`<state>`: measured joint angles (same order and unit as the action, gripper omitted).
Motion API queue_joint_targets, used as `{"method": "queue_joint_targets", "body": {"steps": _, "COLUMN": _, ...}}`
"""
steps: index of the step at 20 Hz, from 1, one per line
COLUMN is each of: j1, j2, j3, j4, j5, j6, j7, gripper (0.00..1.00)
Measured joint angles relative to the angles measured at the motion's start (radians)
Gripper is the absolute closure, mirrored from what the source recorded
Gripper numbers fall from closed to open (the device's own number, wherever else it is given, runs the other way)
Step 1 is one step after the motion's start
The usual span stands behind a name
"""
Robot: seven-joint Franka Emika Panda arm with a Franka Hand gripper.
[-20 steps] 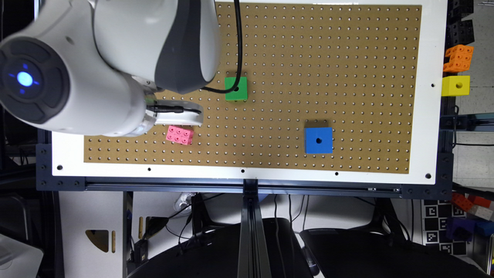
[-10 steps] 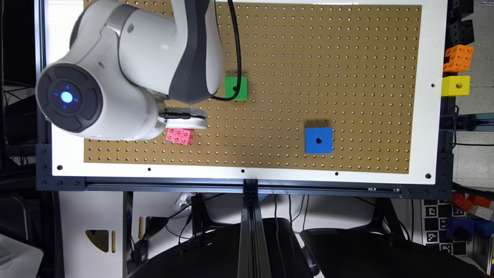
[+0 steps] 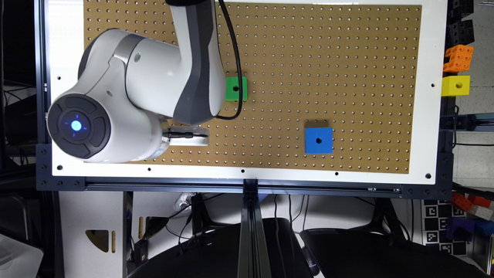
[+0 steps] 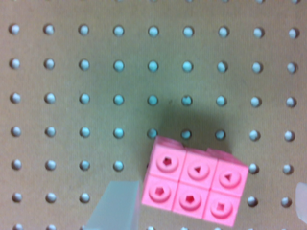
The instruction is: Pick up pink block.
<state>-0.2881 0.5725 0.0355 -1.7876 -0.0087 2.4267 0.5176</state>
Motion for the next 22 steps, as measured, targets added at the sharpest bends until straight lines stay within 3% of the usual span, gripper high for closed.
{"method": "queue_joint_targets", "body": {"steps": 10, "j1": 0.000, "j2": 0.063, "j3": 0.000, "j4": 0.005, "j5": 0.0000, "j6": 0.037, "j7": 0.000, "gripper": 0.00}}
{"method": "queue_joint_targets", "body": {"steps": 22, "j1": -0.002, "j2": 0.077, "j3": 0.000, "j4": 0.007, "j5": 0.0000, "j6": 0.039, "j7": 0.000, "gripper": 0.00}}
